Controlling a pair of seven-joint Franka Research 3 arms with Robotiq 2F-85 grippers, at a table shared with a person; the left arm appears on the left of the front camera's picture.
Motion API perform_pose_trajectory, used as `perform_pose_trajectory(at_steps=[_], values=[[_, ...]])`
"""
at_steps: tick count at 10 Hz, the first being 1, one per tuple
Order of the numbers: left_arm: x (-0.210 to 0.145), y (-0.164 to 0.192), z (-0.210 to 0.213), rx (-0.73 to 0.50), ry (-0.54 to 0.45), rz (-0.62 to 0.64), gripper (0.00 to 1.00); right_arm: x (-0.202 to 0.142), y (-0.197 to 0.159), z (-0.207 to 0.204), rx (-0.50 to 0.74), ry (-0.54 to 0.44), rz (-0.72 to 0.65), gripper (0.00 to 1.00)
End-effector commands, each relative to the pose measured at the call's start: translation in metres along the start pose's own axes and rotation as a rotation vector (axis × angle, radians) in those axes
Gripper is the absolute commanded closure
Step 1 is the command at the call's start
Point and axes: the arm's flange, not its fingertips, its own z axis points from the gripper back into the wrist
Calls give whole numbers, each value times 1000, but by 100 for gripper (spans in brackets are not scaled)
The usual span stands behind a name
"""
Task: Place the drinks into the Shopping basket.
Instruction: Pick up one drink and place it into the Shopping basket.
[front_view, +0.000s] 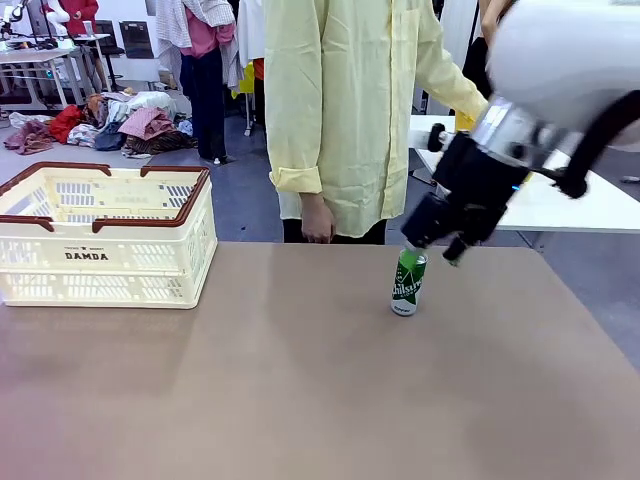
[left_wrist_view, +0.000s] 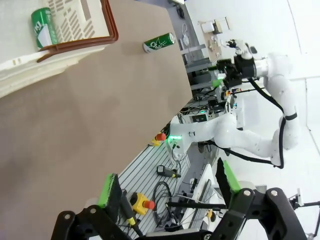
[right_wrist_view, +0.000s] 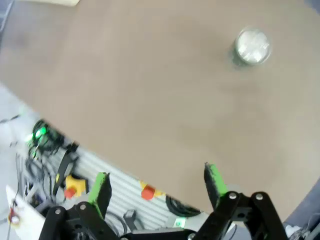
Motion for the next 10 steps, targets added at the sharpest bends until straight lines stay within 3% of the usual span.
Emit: perform_pose_trajectory(at_steps=[1,2,3,4,5,6,7,8,9,10], values=[[-2,1,0,-4,4,-14,0,31,2,-13,-176,-50,-178,0],[-2,1,0,-4,4,-14,0,34,-5,-13,-219,-108,-239,0],[-2,1,0,-4,4,-14,0,14,-14,5,-123,-91,-193,0],[-2,1,0,-4,4,-14,0,31,-8,-11,-133,-87,-138,0],[-2,1,0,-4,4,-14,0,32,-15,-8,-148,-101,-178,0],[-2,1,0,-4,4,-14,0,28,-21,-6,-214,-82,-309,0],[-2,1,0,-4,4,-14,0,54,-37,-18,-200,-23,-431,0],[-2,1,0,-4,4,-14,0,61,-45,-19,-163,-54,-460,0],[-2,1,0,-4,4,-14,0,50,-55,-3,-91,-37,-398,0],[-2,1,0,-4,4,-14,0,18,-76,31,-43,2,-377,0]])
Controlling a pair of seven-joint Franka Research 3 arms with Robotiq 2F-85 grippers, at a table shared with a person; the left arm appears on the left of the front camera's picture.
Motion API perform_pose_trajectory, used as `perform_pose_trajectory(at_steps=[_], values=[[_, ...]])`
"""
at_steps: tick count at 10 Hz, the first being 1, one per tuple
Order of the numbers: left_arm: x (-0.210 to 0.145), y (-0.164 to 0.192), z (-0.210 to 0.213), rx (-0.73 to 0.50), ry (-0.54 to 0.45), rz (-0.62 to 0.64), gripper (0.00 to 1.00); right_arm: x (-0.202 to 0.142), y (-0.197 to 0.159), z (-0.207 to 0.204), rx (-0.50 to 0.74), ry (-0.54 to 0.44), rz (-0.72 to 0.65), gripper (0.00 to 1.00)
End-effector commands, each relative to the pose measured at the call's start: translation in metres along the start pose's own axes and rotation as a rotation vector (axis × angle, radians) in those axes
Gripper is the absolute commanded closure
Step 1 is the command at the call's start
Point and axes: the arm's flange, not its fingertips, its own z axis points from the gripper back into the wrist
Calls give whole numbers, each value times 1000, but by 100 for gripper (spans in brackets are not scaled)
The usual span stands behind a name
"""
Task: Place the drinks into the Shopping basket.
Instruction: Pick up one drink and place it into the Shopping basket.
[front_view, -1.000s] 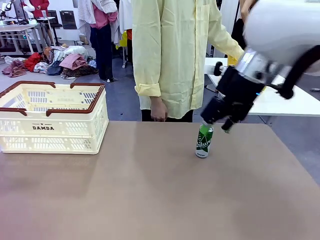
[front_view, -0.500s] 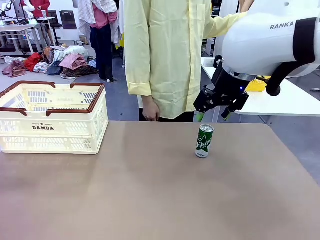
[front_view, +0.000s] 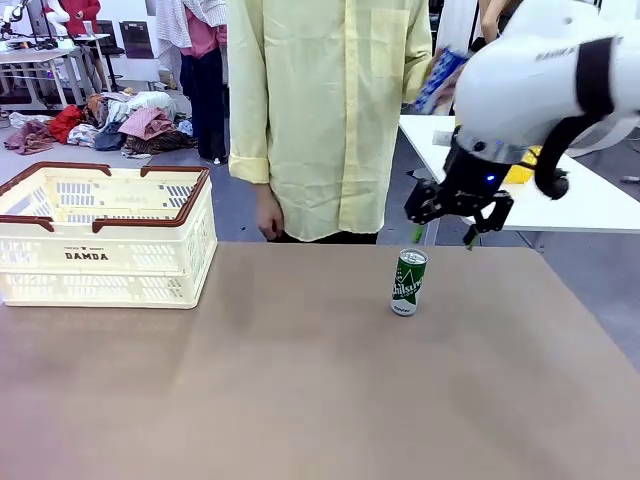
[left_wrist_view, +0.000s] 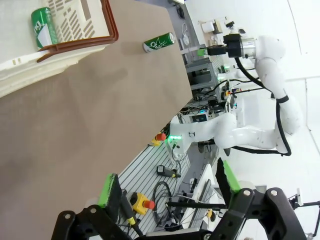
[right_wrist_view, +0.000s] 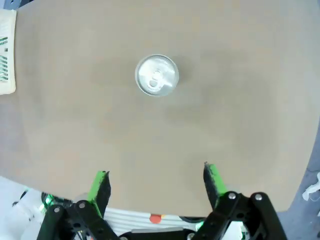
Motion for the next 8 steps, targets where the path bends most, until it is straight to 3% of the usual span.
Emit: perform_pose_trajectory(at_steps=[1,3,6,8], values=[[-2,0,1,-4,4,-14,0,-39,-57,61,19,94,-8,0],[-2,0,1,-4,4,-14,0,-70,-144,89,4,209,-139,0],[-2,0,1,-4,4,-14,0,-100,-283,95,357,258,-377,0],[-2,0,1,-4,4,-14,0,-105,-331,79,478,298,-491,0]])
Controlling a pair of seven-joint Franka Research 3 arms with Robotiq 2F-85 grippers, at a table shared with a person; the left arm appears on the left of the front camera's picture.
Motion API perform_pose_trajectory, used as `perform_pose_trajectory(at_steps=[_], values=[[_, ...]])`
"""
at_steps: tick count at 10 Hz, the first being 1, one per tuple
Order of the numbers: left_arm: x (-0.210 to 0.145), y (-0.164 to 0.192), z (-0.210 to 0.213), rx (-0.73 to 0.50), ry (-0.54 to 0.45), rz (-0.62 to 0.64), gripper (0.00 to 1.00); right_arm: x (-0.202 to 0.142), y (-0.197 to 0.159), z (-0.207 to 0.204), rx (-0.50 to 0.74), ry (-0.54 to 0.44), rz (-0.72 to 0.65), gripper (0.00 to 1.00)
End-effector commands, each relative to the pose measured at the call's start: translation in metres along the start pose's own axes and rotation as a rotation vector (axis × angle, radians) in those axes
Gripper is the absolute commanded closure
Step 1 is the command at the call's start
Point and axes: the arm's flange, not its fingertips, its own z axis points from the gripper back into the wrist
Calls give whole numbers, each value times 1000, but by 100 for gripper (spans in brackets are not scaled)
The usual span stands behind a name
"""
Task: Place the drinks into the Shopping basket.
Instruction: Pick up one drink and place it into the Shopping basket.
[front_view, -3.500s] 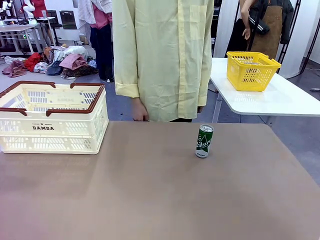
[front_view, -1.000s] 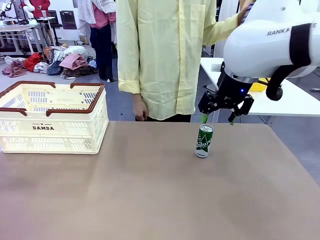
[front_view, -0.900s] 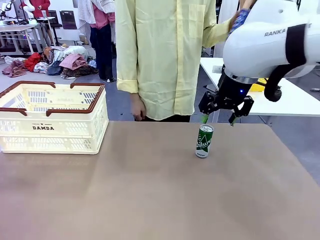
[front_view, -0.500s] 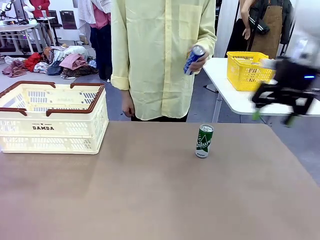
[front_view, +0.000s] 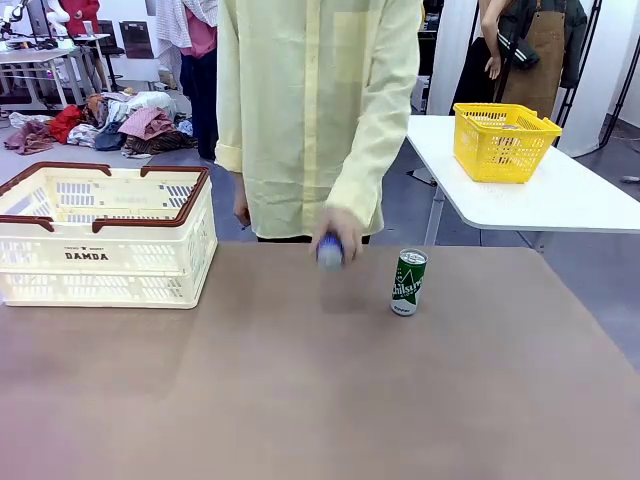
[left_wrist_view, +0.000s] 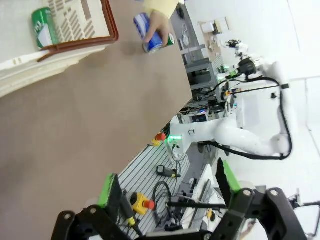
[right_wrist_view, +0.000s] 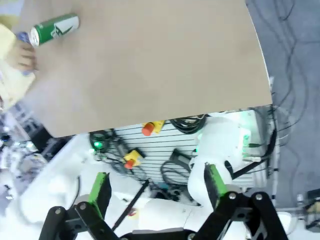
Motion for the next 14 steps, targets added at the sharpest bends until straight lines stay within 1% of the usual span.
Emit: perform_pose_trajectory(at_steps=[1,3,6,10,11,12,13,14], values=[[-2,0,0,-4,5,-15,0,27,2,-2,118,25,-63,0],[-2,0,0,-4,5,-15,0,33,-6,-3,170,1,-56,0],[-2,0,0,-4,5,-15,0,35,-3,-4,183,-7,-55,0],[-2,0,0,-4,5,-15,0,39,23,-2,154,-4,-31,0],[-2,0,0,-4,5,-15,0,40,42,-5,138,-6,-45,0],[-2,0,0,-4,5,-15,0,39,69,-10,81,-24,-32,0],[-2,0,0,-4,5,-15,0,39,106,-18,-1,-63,-35,0],[-2,0,0,-4,5,-15,0,38,145,-28,-79,-69,37,0]])
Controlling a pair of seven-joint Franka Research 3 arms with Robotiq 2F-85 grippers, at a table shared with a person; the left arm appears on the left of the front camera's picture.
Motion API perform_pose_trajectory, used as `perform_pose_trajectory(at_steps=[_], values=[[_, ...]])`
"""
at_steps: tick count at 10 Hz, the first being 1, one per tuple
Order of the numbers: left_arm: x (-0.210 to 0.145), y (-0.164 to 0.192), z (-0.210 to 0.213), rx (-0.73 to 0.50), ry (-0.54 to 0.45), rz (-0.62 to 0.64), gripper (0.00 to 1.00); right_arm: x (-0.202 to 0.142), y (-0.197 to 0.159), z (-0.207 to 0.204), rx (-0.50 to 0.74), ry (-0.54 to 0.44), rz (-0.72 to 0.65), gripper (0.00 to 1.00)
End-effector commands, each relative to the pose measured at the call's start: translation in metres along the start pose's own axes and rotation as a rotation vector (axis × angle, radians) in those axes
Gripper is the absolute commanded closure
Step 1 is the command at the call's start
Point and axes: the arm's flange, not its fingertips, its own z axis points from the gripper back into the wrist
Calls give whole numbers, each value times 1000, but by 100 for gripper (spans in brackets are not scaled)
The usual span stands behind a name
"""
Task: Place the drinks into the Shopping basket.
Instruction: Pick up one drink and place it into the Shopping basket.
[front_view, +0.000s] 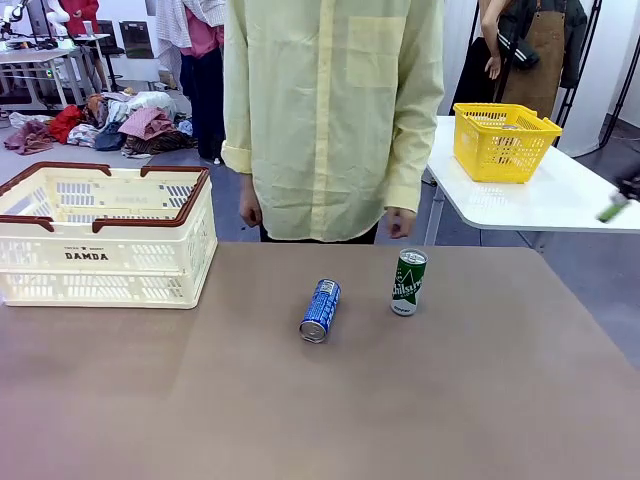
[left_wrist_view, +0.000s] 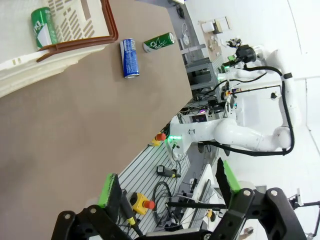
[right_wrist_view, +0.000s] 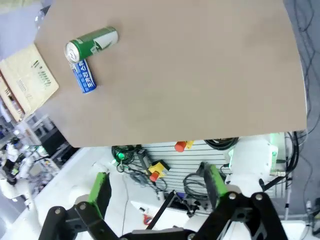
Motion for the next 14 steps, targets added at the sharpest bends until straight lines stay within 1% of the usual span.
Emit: perform_pose_trajectory(at_steps=[1,2,4,5,6,7,8,10,13,14], values=[[-2,0,0,-4,4,-14,0,2,72,-17,-162,-40,63,0],[-2,0,0,-4,4,-14,0,3,114,-32,-257,-40,118,0],[-2,0,0,-4,4,-14,0,1,179,-66,-407,-40,213,0],[-2,0,0,-4,4,-14,0,-1,205,-86,-465,-54,242,0],[-2,0,0,-4,4,-14,0,-2,228,-111,-519,-91,249,0],[-2,0,0,-4,4,-14,0,-3,242,-133,-545,-113,250,0],[-2,0,0,-4,4,-14,0,-3,251,-156,-567,-141,238,0],[-2,0,0,-4,4,-14,0,-1,254,-195,-555,-199,203,0],[-2,0,0,-4,4,-14,0,16,248,-233,-534,-292,150,0],[-2,0,0,-4,4,-14,0,23,245,-243,-535,-308,142,0]])
